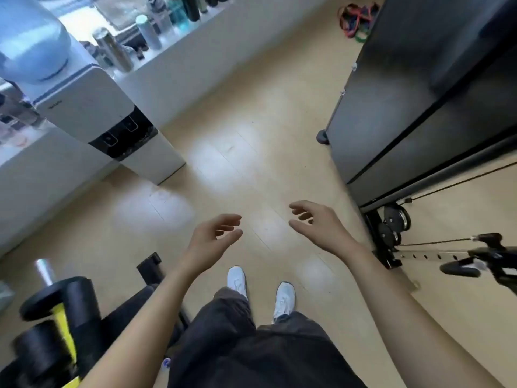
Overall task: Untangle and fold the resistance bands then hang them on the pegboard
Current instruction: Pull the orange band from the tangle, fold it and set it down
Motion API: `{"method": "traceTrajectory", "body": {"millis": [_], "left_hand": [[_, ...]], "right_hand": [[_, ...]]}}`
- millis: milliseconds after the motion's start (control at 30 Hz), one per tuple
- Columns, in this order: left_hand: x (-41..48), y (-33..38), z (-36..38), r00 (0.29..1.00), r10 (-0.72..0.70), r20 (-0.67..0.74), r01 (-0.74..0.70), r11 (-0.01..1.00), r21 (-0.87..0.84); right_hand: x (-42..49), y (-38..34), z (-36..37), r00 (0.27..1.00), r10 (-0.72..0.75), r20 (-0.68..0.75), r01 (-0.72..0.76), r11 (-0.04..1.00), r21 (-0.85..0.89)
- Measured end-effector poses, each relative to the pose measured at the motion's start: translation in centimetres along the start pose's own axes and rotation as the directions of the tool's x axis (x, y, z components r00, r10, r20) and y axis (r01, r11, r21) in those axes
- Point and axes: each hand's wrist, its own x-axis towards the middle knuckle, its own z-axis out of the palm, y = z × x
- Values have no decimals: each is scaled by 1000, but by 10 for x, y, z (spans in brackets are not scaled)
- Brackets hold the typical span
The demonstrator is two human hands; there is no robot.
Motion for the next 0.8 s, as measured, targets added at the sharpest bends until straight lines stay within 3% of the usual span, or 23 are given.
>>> {"method": "traceTrajectory", "body": {"millis": [367,667,800], "left_hand": [[119,0,-53,999,-20,50,23,998,-50],[280,43,-134,966,77,247,-118,980,157],[346,66,-153,957,115,266,-157,977,142]], "right_hand": [[123,-64,-11,998,26,52,-19,992,-126],[236,-127,-31,995,97,-33,-101,986,-135],[293,-137,-45,990,139,-34,-141,987,-73]]}}
